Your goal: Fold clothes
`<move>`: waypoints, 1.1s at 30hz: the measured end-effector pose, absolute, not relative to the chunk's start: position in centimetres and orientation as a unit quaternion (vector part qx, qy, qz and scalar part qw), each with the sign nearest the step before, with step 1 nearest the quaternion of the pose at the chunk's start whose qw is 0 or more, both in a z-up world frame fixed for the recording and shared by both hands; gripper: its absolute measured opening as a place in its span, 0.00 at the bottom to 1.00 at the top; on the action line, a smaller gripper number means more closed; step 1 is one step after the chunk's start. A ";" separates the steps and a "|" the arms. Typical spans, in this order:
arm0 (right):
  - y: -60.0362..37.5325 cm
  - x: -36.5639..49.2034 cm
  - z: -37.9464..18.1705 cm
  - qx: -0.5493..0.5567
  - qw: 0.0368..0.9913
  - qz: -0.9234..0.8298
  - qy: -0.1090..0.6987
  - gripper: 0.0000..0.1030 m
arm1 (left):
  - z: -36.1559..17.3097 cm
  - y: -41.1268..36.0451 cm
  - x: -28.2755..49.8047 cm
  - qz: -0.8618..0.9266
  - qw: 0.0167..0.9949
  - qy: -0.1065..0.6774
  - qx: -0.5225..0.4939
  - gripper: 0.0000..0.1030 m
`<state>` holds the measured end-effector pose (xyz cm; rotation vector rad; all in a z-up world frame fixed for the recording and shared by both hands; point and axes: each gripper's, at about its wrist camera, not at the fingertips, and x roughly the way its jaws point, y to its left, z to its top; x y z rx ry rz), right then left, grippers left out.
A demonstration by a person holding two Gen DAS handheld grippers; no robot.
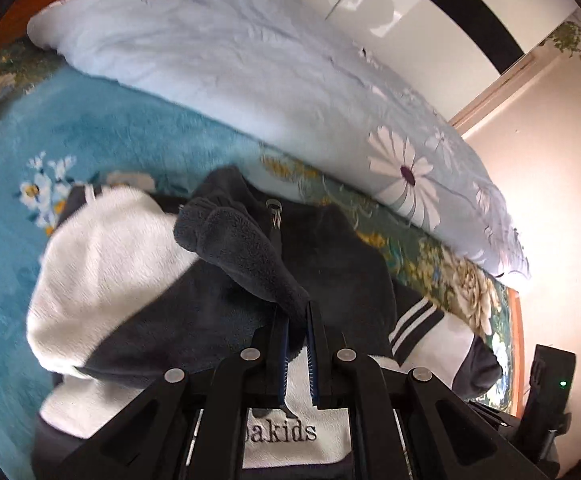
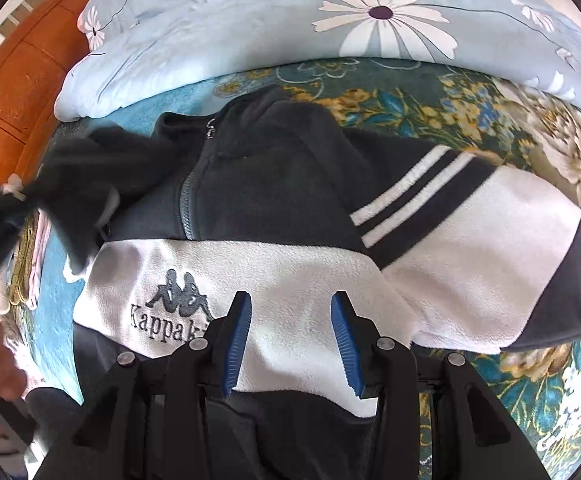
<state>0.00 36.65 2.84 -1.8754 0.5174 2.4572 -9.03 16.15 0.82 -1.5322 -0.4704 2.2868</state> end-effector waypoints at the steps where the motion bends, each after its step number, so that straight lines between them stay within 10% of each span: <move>1: 36.9 0.3 2.7 -0.600 0.005 0.782 0.167 0.41 | 0.3 16.6 -9.1 0.801 0.173 -0.160 -0.550 0.08; 5: 37.8 1.1 2.0 -0.606 0.010 0.775 0.180 0.41 | 0.3 17.8 -6.9 0.789 0.183 -0.146 -0.568 0.20; 9: 37.8 1.0 1.4 -0.605 0.002 0.771 0.201 0.41 | 1.6 15.9 -6.5 0.772 0.204 -0.185 -0.573 0.59; 22: 34.2 -3.2 -0.1 -0.578 -0.068 0.743 0.330 0.59 | -5.5 -1.0 -0.9 0.740 0.012 -0.377 -0.557 0.60; 33: 19.8 -8.1 4.9 -0.555 -0.164 0.808 0.111 0.69 | -5.9 0.1 0.2 0.765 0.024 -0.330 -0.553 0.60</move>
